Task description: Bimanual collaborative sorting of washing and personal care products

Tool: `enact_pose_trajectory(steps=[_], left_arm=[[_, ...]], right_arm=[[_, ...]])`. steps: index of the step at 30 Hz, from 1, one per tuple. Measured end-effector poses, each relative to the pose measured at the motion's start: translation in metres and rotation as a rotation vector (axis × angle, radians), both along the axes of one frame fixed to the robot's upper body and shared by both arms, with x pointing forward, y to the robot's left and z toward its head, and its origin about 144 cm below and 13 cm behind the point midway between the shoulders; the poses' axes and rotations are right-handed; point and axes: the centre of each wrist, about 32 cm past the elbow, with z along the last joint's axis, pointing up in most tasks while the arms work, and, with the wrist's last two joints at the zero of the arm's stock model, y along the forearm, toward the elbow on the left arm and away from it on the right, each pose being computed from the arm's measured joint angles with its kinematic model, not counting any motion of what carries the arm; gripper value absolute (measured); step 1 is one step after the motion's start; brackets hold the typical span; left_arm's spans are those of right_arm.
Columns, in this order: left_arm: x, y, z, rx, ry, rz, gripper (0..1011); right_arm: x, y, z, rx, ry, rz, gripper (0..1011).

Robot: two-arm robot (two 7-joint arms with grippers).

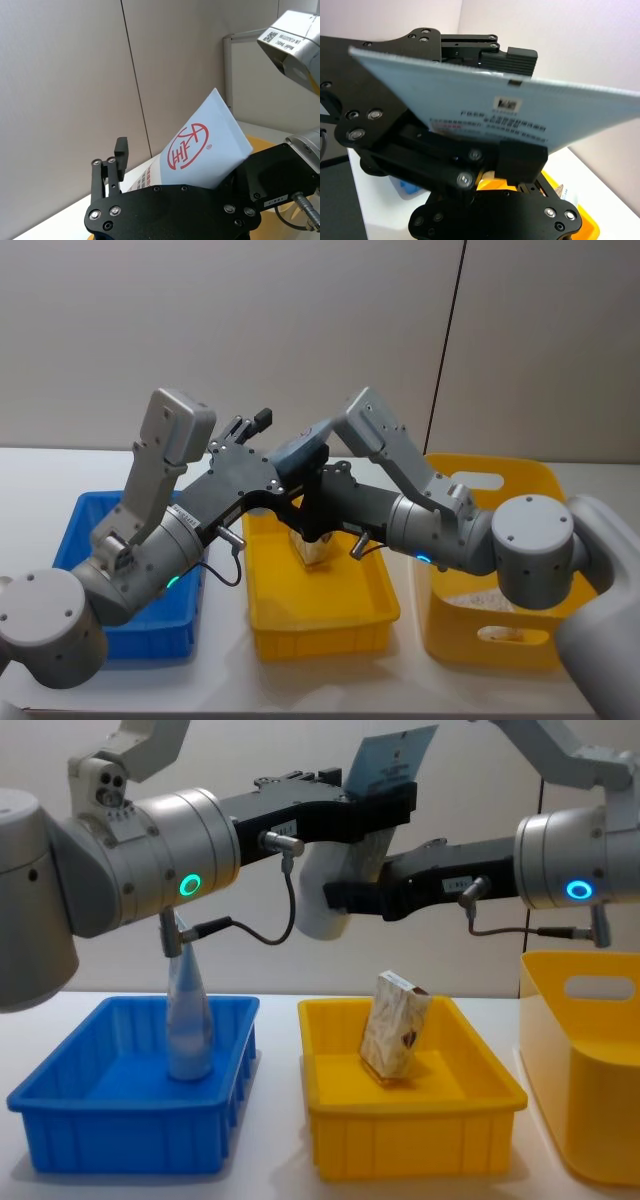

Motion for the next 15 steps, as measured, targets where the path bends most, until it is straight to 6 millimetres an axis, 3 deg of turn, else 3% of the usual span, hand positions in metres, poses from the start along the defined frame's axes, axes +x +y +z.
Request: enact_pose_trajectory(steps=[5,15], left_arm=[[0.0,0.0,0.0,0.0,0.0,0.0,1000],[0.0,0.0,0.0,0.0,0.0,0.0,1001]], right_arm=[[-0.0016,0.0007,-0.0012,0.014,0.004,-0.022,266],[-0.0026,-0.0015,-0.0033,0.061,0.026,-0.102,173]])
